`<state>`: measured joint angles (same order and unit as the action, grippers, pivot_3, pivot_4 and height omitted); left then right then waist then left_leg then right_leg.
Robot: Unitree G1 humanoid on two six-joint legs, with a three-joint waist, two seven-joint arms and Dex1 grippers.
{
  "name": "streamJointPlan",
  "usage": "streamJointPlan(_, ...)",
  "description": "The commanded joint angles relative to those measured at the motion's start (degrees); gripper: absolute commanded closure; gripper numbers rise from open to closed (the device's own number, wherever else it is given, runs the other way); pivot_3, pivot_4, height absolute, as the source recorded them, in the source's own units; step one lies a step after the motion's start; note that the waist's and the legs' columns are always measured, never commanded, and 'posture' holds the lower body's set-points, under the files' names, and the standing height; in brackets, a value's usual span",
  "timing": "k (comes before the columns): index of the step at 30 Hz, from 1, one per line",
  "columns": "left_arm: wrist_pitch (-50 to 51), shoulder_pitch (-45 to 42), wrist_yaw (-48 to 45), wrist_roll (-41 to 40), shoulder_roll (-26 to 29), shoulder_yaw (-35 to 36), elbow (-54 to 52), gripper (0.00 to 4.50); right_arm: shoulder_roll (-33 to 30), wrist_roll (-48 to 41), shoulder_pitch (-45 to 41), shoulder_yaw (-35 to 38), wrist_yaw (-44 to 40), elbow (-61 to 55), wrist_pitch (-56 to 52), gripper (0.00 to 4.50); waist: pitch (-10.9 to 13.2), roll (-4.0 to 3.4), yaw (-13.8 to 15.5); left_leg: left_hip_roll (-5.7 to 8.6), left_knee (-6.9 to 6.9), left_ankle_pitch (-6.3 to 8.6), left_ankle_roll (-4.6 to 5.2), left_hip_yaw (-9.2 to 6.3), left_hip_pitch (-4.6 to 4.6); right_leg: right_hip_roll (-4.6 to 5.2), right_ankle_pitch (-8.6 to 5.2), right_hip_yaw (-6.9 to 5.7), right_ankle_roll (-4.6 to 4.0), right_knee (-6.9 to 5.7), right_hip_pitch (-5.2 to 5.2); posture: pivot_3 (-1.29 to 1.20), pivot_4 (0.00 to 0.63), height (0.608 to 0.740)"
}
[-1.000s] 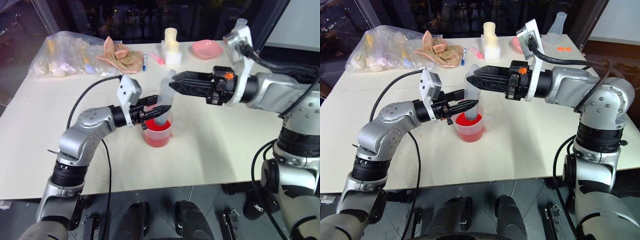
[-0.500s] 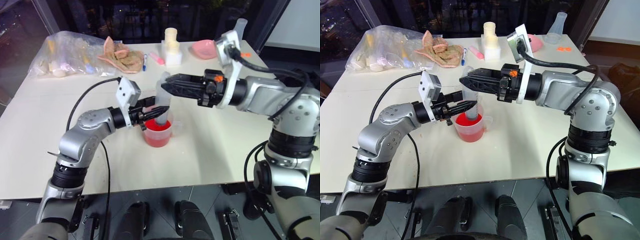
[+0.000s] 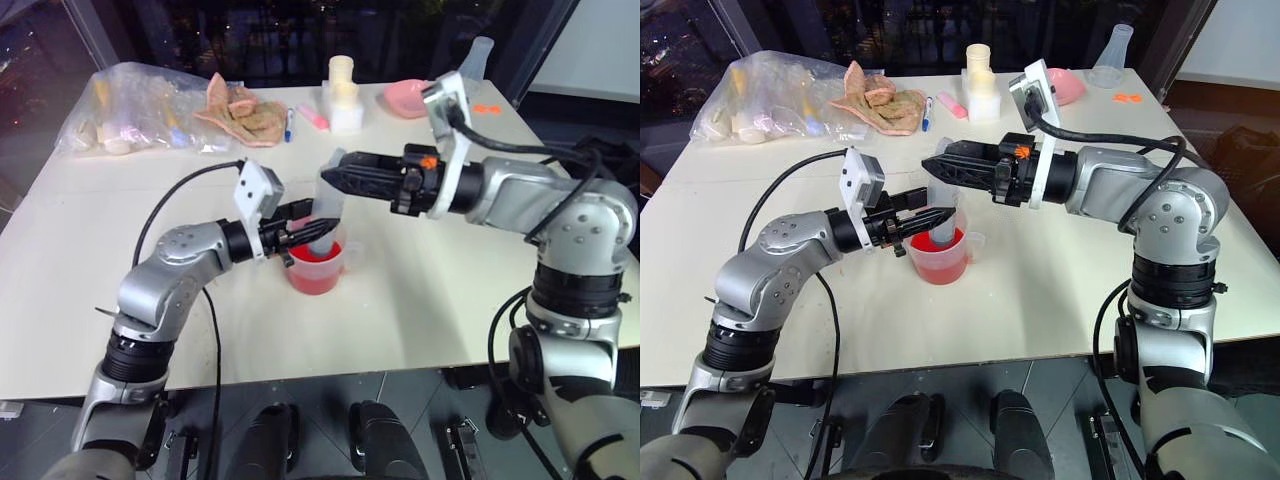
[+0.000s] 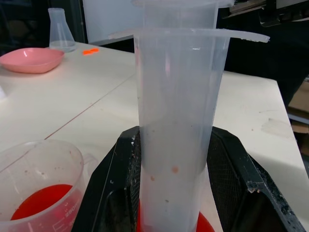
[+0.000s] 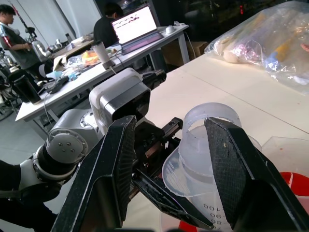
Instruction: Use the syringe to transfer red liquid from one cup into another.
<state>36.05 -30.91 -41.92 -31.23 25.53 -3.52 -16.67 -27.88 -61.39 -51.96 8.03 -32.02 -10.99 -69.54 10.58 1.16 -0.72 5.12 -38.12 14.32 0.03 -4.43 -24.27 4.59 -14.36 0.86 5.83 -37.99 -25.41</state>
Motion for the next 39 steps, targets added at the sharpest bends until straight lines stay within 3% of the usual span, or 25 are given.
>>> streamJointPlan(1,-0.7,0.5,-0.6,-0.5,0.0,-0.6,-4.0,3.08,1.3,-0.4,-1.6,-0.3,0.6,-0.9,0.9,2.40,0.0,0.00,0.0,0.00,0.00,0.00,0.00,0.00,0.00,0.00,0.00,0.00,0.00,0.00,0.00,0.00,0.150,0.740)
streamJointPlan(4,-0.3,1.0,-0.7,-0.6,0.3,-0.7,-4.4,3.08,2.1,-0.5,-1.4,-0.8,1.0,-0.9,0.7,3.38,0.0,0.00,0.0,0.00,0.00,0.00,0.00,0.00,0.00,0.00,0.00,0.00,0.00,0.00,0.00,0.00,0.150,0.740)
streamJointPlan(6,0.1,1.4,-0.7,-0.8,0.5,-0.7,-4.9,3.08,2.3,-0.7,-1.1,-0.8,1.1,-1.2,0.5,4.47,0.0,0.00,0.1,0.00,0.00,0.00,0.00,0.00,0.00,0.01,0.00,0.00,0.00,0.00,0.01,0.00,0.150,0.740)
streamJointPlan(39,-0.2,6.6,-1.4,-0.2,2.5,-1.7,-5.4,3.08,1.4,-7.2,-6.8,4.2,4.0,3.0,1.6,4.47,0.0,0.00,0.0,0.00,0.01,0.01,0.01,0.00,0.00,0.01,0.00,0.00,-0.01,0.01,0.01,0.00,0.150,0.740)
